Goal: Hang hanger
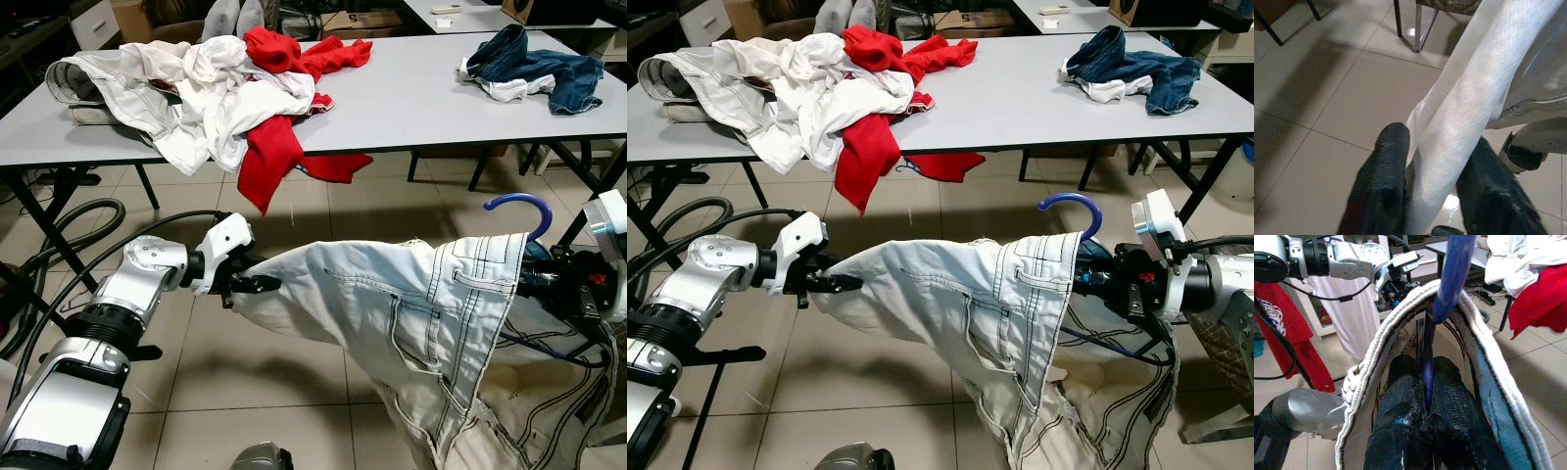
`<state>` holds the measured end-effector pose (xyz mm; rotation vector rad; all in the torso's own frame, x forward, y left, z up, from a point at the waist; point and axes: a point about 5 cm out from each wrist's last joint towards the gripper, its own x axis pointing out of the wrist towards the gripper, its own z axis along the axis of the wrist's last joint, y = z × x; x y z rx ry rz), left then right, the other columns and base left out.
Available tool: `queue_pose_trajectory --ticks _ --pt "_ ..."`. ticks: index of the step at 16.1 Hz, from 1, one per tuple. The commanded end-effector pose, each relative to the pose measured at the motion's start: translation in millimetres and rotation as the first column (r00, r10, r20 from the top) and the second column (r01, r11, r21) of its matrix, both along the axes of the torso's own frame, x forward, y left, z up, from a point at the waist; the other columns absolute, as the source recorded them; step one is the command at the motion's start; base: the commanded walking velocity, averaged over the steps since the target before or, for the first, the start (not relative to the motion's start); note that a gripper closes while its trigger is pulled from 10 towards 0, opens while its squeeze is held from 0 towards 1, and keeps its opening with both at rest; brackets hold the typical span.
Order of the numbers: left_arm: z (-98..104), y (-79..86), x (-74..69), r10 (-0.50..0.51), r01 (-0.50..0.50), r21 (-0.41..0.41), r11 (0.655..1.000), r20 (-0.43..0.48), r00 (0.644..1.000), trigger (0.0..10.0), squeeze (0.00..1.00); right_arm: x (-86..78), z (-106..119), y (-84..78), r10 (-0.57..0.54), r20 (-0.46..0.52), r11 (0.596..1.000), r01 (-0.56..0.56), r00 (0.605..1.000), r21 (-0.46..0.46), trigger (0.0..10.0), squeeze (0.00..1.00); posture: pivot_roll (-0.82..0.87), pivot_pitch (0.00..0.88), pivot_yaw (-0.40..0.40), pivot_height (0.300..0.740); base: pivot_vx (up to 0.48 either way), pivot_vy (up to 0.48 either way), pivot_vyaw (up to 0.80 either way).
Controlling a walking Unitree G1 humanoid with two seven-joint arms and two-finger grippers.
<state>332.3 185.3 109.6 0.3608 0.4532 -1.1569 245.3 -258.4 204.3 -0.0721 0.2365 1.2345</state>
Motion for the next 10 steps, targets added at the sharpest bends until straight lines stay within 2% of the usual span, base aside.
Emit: queue_pose_trajectory --ticks 1,5,7,10 --pt "4 1.5 3.3 0.012 -0.012 -0.003 1.0 0.018 1.0 0.0 0.0 0.7 19 0.7 0.022 0.073 1.0 -0.024 0.997 0.02 10.0 0.0 -0.03 0.0 0.065 0.74 0.0 0.0 0.0" --pt "9 -3.6 7.9 0.029 -0.028 -0.061 0.998 0.024 0.999 0.0 0.0 1.3 17 1.7 0.017 0.073 0.999 -0.019 0.997 0.027 10.0 0.0 -0.03 0.0 0.069 0.74 0.0 0.0 0.0" --pt "9 -2.6 10.4 0.055 -0.053 -0.054 0.997 0.033 0.998 0.0 0.0 1.0 18 1.5 0.016 0.074 0.999 -0.018 0.997 0.029 10.0 0.0 -0.03 0.0 0.071 0.74 0.0 0.0 0.0" --pt "5 8.7 13.7 0.143 -0.143 -0.013 0.99 0.044 0.989 0.0 0.0 -1.1 21 -2.5 0.006 0.08 0.999 -0.008 0.997 0.033 10.0 0.0 -0.03 0.0 0.073 0.74 0.0 0.0 0.0"
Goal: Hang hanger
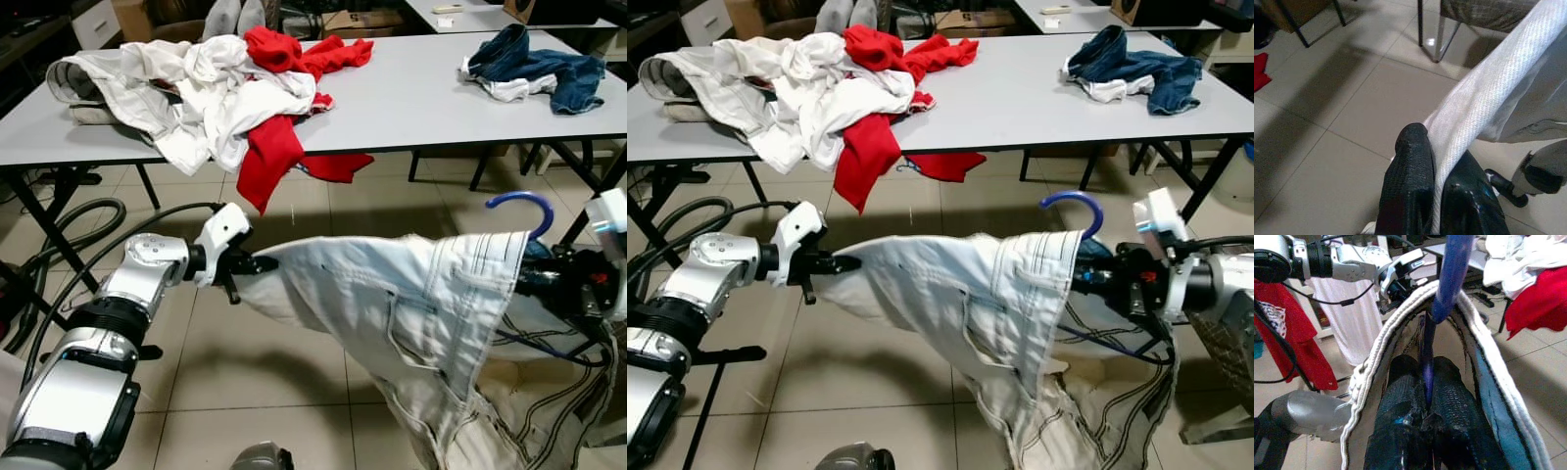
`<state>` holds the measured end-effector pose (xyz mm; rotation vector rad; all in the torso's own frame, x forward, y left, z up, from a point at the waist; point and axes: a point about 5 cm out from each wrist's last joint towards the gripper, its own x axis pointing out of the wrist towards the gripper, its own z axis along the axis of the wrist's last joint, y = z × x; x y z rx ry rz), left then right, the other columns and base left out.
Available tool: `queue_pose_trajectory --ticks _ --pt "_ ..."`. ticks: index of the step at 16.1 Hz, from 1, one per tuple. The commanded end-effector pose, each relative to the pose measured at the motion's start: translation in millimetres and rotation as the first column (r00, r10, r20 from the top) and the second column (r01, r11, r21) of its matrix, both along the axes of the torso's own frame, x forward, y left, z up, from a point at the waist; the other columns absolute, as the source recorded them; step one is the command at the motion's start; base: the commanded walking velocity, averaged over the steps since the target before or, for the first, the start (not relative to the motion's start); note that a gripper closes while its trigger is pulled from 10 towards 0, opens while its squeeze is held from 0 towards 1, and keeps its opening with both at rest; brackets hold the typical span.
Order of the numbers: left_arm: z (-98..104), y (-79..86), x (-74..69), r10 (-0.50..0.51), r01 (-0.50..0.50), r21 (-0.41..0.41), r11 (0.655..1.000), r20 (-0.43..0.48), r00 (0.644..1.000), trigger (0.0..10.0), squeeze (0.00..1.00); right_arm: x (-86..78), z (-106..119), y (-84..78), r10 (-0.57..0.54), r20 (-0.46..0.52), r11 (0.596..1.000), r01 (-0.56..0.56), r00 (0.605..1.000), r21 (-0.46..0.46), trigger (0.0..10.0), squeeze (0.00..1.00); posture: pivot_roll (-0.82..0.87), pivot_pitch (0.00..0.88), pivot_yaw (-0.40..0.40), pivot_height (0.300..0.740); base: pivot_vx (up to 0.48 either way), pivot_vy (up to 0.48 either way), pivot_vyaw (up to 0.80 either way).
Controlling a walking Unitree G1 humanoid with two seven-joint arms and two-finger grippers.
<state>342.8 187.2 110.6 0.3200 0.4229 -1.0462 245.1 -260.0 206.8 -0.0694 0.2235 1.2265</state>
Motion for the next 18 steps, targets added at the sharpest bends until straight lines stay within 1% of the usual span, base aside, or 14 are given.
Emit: queue_pose_trajectory --ticks 1,2,3,4,6,7,10,11,12,13,14,15,16,18 --pt "4 9.3 3.2 0.044 -0.045 0.029 0.999 0.013 0.999 0.0 0.0 -1.0 19 -1.3 0.013 0.073 1.0 -0.015 0.997 0.025 10.0 0.0 -0.03 0.0 0.074 0.74 0.0 0.0 0.0" --pt "0 27.9 5.1 0.169 -0.172 0.087 0.981 0.037 0.985 0.0 0.0 -1.3 20 -2.5 0.007 0.077 1.0 -0.009 0.997 0.029 10.0 0.0 -0.04 0.0 0.076 0.74 0.0 0.0 0.0" --pt "0 32.7 5.7 0.201 -0.204 0.101 0.974 0.046 0.979 0.0 0.0 -1.2 20 -2.5 0.006 0.078 1.0 -0.008 0.997 0.03 10.0 0.0 -0.04 0.0 0.076 0.74 0.0 0.0 0.0" --pt "0 46.9 6.5 0.284 -0.292 0.147 0.945 0.073 0.956 0.0 0.0 -1.1 20 -2.4 0.004 0.081 0.999 -0.006 0.997 0.032 10.0 0.0 -0.03 0.0 0.077 0.74 0.0 0.0 0.0" --pt "0 59.8 6.2 0.356 -0.369 0.182 0.911 0.101 0.929 0.0 0.0 -1.1 20 -2.3 0.001 0.084 0.999 -0.004 0.996 0.036 10.0 0.0 -0.03 0.0 0.077 0.74 0.0 0.0 0.0" --pt "-2 66.2 4.8 0.377 -0.393 0.207 0.896 0.113 0.919 0.0 0.0 -1.1 20 -2.3 -0.002 0.085 0.999 -0.001 0.996 0.039 10.0 0.0 -0.03 0.0 0.078 0.74 0.0 0.0 0.0" --pt "-8 61.9 2.2 0.355 -0.366 0.203 0.908 0.087 0.931 0.0 0.0 -0.4 19 -0.3 -0.005 0.087 0.999 0.001 0.996 0.045 10.0 0.0 -0.03 0.0 0.075 0.74 0.0 0.0 0.0" --pt "-8 59.7 2.9 0.352 -0.365 0.197 0.91 0.1 0.931 0.0 0.0 -0.2 19 -0.1 -0.006 0.088 0.999 0.002 0.996 0.046 10.0 0.0 -0.03 0.0 0.075 0.74 0.0 0.0 0.0" --pt "1 49.5 7.9 0.337 -0.343 0.074 0.937 0.084 0.938 10.0 0.1 0.3 19 -0.6 -0.011 0.09 0.999 0.007 0.996 0.045 10.0 0.0 -0.03 0.0 0.076 0.74 0.0 0.0 0.0" --pt "3 48.5 8.6 0.331 -0.337 0.06 0.94 0.087 0.94 10.0 1.0 0.4 19 -0.7 -0.012 0.09 0.999 0.008 0.996 0.044 10.0 0.0 -0.03 0.0 0.076 0.74 0.0 0.0 0.0" --pt "9 44.7 9.4 0.283 -0.285 0.012 0.959 0.07 0.957 10.0 1.0 1.6 19 -1.3 -0.024 0.094 0.999 0.021 0.995 0.036 10.0 0.0 -0.04 0.0 0.076 0.74 0.0 0.0 0.0" --pt "23 39.6 12.3 0.214 -0.21 -0.052 0.976 0.074 0.974 10.0 1.0 5.5 18 -2.1 -0.054 0.105 0.998 0.052 0.993 0.02 10.0 0.0 -0.03 0.0 0.074 0.74 0.0 0.0 0.0" --pt "30 37.8 14.1 0.187 -0.18 -0.086 0.98 0.075 0.98 10.0 1.0 7.2 17 -1.6 -0.062 0.107 0.998 0.061 0.992 0.015 10.0 0.0 -0.03 0.0 0.073 0.74 0.0 0.0 0.0" --pt "40 37.1 16.6 0.155 -0.146 -0.101 0.984 0.091 0.984 10.0 1.0 10.5 15 -0.3 -0.073 0.111 0.997 0.073 0.991 0.008 10.0 0.0 -0.03 0.0 0.071 0.74 0.0 0.0 0.0"
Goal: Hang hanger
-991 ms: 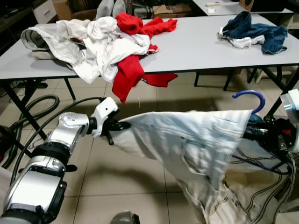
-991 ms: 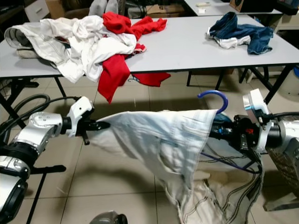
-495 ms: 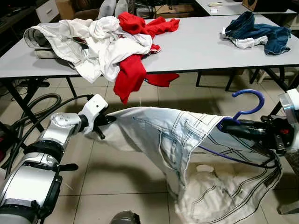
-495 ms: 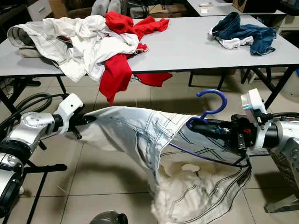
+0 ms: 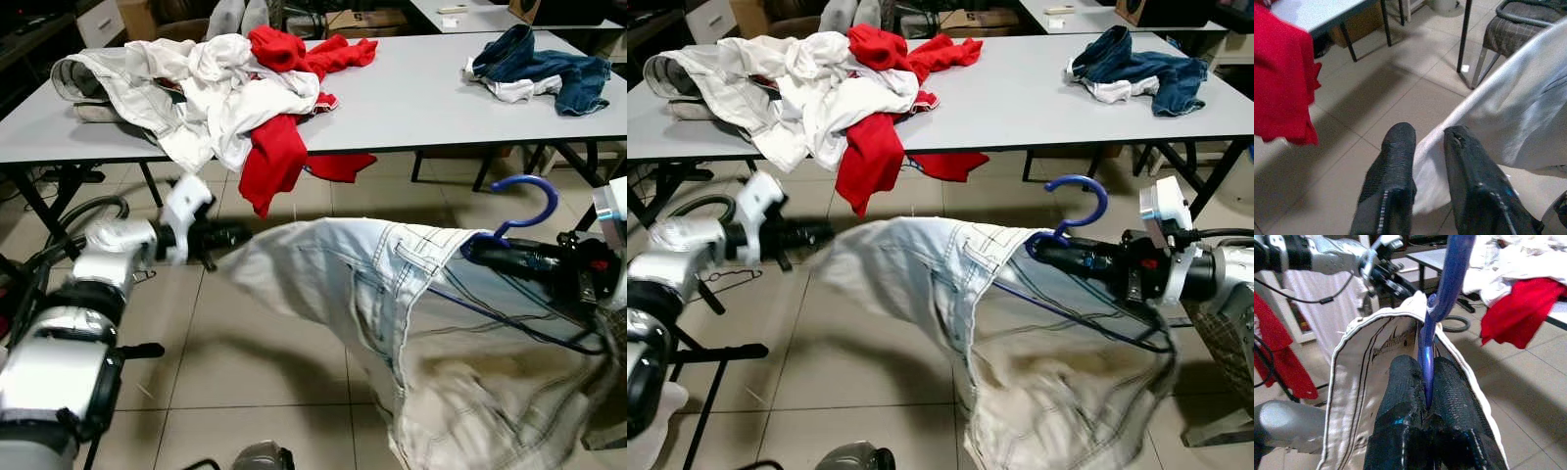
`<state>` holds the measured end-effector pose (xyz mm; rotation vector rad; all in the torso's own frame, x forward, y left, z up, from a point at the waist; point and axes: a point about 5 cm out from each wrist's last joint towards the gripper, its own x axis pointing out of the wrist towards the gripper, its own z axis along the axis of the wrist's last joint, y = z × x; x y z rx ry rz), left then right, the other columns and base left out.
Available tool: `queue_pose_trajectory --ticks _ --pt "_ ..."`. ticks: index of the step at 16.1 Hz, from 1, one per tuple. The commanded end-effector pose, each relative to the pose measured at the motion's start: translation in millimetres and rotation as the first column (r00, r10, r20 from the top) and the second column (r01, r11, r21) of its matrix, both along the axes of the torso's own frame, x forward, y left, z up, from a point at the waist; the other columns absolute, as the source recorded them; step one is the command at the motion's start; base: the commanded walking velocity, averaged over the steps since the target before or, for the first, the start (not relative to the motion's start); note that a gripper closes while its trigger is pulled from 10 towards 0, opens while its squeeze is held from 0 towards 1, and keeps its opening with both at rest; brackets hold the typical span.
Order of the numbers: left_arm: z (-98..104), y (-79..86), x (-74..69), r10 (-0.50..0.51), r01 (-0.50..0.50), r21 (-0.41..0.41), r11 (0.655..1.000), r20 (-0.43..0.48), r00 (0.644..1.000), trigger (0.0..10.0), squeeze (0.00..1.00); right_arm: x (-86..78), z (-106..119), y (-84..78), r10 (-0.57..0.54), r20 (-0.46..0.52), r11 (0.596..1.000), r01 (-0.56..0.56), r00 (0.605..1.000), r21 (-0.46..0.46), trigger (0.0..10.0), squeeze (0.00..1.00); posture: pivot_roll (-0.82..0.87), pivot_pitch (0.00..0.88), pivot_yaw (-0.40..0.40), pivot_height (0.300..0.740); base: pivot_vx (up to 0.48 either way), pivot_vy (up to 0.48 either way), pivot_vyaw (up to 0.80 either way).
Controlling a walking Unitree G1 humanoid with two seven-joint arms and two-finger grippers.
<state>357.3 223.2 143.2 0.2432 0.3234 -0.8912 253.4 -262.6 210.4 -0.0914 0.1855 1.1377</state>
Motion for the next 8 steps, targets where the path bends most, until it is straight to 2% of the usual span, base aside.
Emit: queue_pose_trajectory --ticks 1,2,3,4,5,6,7,8 --pt "12 1.7 3.4 -0.011 0.011 -0.004 1.0 0.031 0.999 10.0 1.0 3.8 11 2.9 0.007 0.069 1.0 -0.007 0.998 -0.005 10.0 0.0 -0.03 0.0 0.07 0.74 0.0 0.0 0.0" --pt "21 0.4 6.0 -0.023 0.025 -0.03 0.999 0.052 0.998 10.0 1.0 5.4 10 2.5 0.003 0.07 1.0 -0.001 0.998 -0.022 10.0 0.0 -0.03 0.0 0.064 0.74 0.0 0.0 0.0" --pt "39 -9.1 11.3 -0.069 0.079 -0.119 0.99 0.087 0.994 10.0 1.0 6.3 10 2.3 0.011 0.067 0.999 -0.008 0.998 -0.039 10.0 0.0 -0.02 0.0 0.06 0.74 0.0 0.0 0.0" --pt "53 -24.3 13.4 -0.162 0.179 -0.18 0.967 0.106 0.981 10.0 1.0 6.3 9 2.7 0.027 0.062 0.999 -0.024 0.998 -0.048 10.0 0.0 -0.02 0.0 0.055 0.74 0.0 0.0 0.0" --pt "60 -41.9 13.2 -0.266 0.282 -0.195 0.939 0.104 0.958 10.0 1.0 6.6 10 3.6 0.042 0.059 0.998 -0.039 0.997 -0.053 10.0 0.0 -0.01 0.0 0.051 0.74 0.0 0.0 0.0" --pt "61 -47.7 13.0 -0.297 0.312 -0.192 0.931 0.102 0.949 10.0 1.0 6.7 10 4.1 0.046 0.058 0.998 -0.043 0.997 -0.053 10.0 0.0 -0.01 0.0 0.051 0.74 0.0 0.0 0.0" --pt "64 -73.3 11.5 -0.4 0.413 -0.177 0.893 0.107 0.91 10.0 1.0 7.8 10 6.8 0.063 0.057 0.997 -0.06 0.996 -0.057 10.0 0.0 -0.01 0.0 0.048 0.74 0.0 0.0 0.0" --pt "65 -83.6 10.6 -0.436 0.45 -0.172 0.876 0.111 0.893 10.0 1.0 8.4 10 8.0 0.068 0.057 0.996 -0.065 0.996 -0.057 10.0 0.0 -0.01 0.0 0.048 0.74 0.0 0.0 0.0"
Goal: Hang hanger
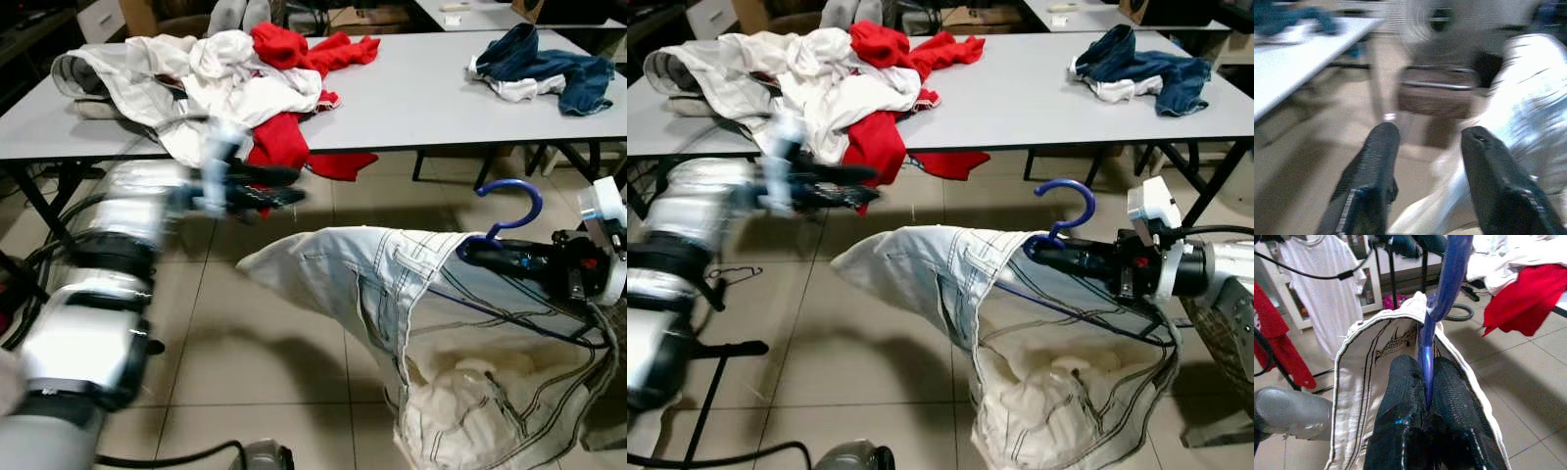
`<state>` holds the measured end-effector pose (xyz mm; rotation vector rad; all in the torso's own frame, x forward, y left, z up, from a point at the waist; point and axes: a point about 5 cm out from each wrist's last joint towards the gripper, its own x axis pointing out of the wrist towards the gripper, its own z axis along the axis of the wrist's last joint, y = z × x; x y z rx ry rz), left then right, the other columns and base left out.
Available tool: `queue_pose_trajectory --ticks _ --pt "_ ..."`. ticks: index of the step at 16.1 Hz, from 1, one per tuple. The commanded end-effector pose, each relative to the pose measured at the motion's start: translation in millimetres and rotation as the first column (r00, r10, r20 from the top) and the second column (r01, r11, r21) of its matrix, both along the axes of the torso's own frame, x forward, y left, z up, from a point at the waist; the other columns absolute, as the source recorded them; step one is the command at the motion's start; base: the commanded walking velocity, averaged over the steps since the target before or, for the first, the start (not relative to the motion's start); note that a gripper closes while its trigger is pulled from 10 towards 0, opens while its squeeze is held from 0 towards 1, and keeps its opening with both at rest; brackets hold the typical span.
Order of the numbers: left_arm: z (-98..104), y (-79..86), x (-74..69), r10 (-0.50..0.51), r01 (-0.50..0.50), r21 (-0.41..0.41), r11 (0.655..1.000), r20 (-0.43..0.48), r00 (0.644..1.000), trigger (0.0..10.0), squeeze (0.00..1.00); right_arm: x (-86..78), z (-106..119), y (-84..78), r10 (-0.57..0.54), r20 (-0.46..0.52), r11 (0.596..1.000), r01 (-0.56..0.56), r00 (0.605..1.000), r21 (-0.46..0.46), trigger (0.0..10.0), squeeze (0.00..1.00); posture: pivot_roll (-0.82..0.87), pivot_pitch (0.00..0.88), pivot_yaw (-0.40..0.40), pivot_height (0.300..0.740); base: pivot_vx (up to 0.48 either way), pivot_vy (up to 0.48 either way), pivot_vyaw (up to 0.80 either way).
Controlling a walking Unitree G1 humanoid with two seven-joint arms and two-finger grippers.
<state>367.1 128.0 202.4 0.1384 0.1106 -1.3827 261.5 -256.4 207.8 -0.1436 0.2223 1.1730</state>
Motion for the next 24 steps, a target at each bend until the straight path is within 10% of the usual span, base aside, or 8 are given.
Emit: queue_pose_trajectory --ticks 1,4,5,6,16,17,18,24 --pt "2 -8.9 -1.5 -0.047 0.047 0.025 0.999 0.001 0.999 10.0 1.0 1.9 12 5.1 0.037 0.065 0.999 -0.037 0.997 0.002 10.0 0.0 -0.01 0.0 0.051 0.74 0.0 0.0 0.0" --pt "1 -35.8 -4.9 -0.104 0.105 0.012 0.994 -0.027 0.994 10.0 1.0 2.6 9 9.7 0.058 0.061 0.998 -0.058 0.996 0.002 10.0 0.0 -0.02 0.0 0.058 0.74 0.0 0.0 0.0" --pt "5 -43.7 -5.0 -0.115 0.113 -0.035 0.993 -0.062 0.991 10.0 0.78 2.6 9 10.5 0.061 0.06 0.998 -0.061 0.996 0.003 10.0 0.0 -0.02 0.0 0.061 0.74 0.0 0.0 0.0" --pt "9 -51.1 -5.8 -0.131 0.126 -0.071 0.989 -0.078 0.988 10.0 0.0 2.8 9 11.2 0.064 0.059 0.998 -0.064 0.996 0.004 10.0 0.0 -0.02 0.0 0.063 0.74 0.0 0.0 0.0" --pt "-18 -81.5 -20.4 -0.219 0.232 0.058 0.971 -0.18 0.959 10.0 0.0 6.3 8 22.2 0.112 0.055 0.994 -0.112 0.992 0.006 10.0 0.0 -0.02 0.0 0.064 0.74 0.0 0.0 0.0" --pt "-25 -79.1 -20.2 -0.208 0.23 0.125 0.965 -0.167 0.964 7.6 0.0 6.4 8 22.9 0.114 0.057 0.993 -0.115 0.992 0.007 10.0 0.0 -0.02 0.0 0.064 0.74 0.0 0.0 0.0" --pt "-28 -77.7 -21.2 -0.218 0.244 0.127 0.961 -0.195 0.956 0.0 0.0 6.7 9 23.9 0.117 0.06 0.993 -0.118 0.991 0.009 10.0 0.0 -0.02 0.0 0.066 0.74 0.0 0.0 0.0" --pt "-36 -71.4 -22.3 -0.234 0.27 0.271 0.924 -0.159 0.959 0.0 0.0 10.0 13 28.1 0.116 0.093 0.993 -0.116 0.989 -0.005 10.0 0.0 -0.02 0.0 0.067 0.74 0.0 0.0 0.0"
